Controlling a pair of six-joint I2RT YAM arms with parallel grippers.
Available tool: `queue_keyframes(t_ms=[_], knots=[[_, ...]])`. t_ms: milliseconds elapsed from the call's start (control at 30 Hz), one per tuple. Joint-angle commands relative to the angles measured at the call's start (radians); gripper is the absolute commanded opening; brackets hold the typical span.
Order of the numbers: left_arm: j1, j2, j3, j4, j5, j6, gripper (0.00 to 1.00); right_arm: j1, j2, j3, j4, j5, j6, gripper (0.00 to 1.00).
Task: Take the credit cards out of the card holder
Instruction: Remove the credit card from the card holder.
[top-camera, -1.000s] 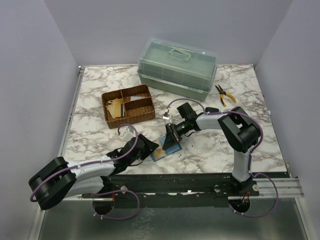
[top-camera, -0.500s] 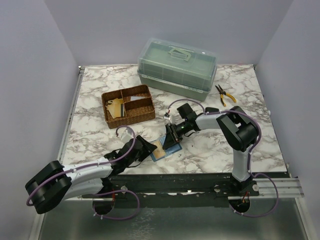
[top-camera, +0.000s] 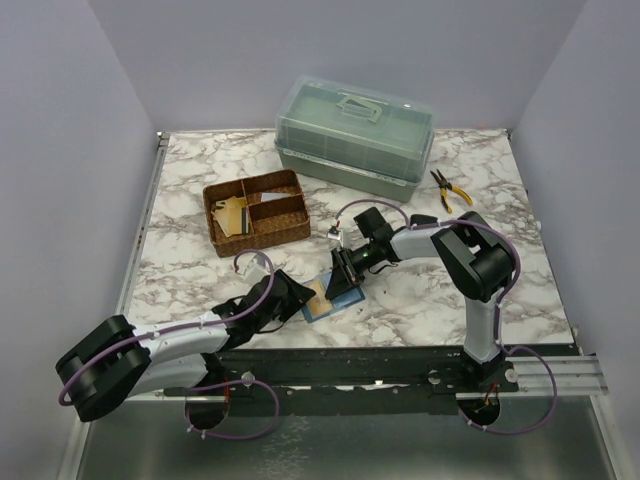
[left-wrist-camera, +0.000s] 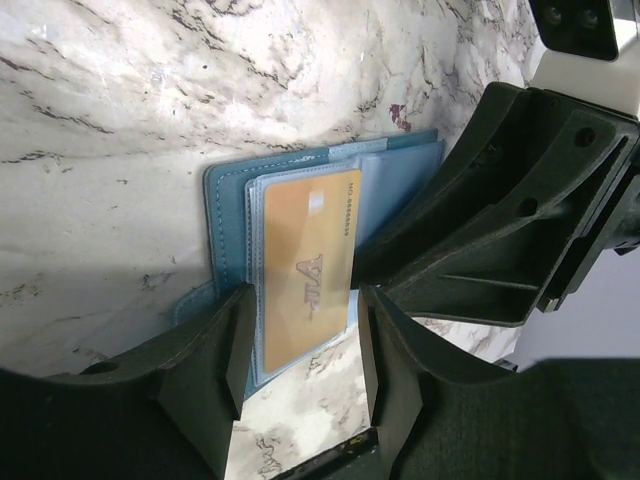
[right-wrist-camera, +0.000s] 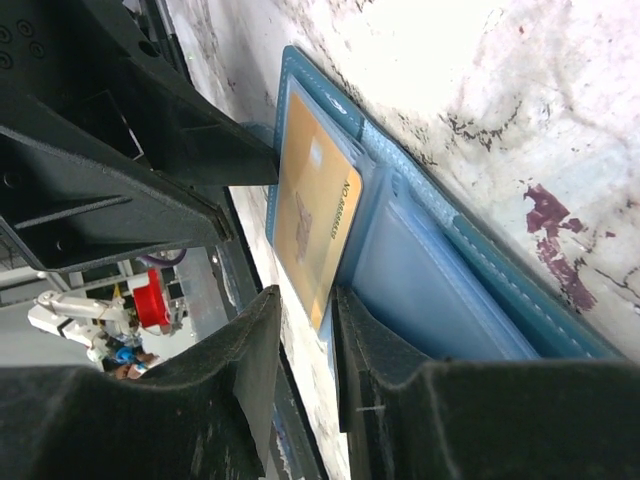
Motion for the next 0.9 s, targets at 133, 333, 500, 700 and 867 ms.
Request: queue_keyframes(t_ms=[133,333,500,700,867], knots=[[0.001,0.077,0.017,0.056,0.042,0.014,0.51,0.008,0.038,-0.019,0.025,-0.039,0.021,0.33],[0.002,0.107,0.022,0.079,0.052,0.013,0.5,0.007,0.041,-0.022,0.025,-0.032,0.032,0.33],[0.002,0.097,0.017,0.092,0.062,0.014,0.42,-0.007,0.029,-0.026,0.029,-0.011,0.04,0.33],[0.001,0.059,0.003,0.097,0.057,0.014,0.3,-0.027,0.022,-0.033,0.035,0.0,0.046,0.33],[0.002,0.05,-0.005,0.127,0.063,0.027,0.29,-0.026,0.029,-0.029,0.03,0.0,0.041,0.33]])
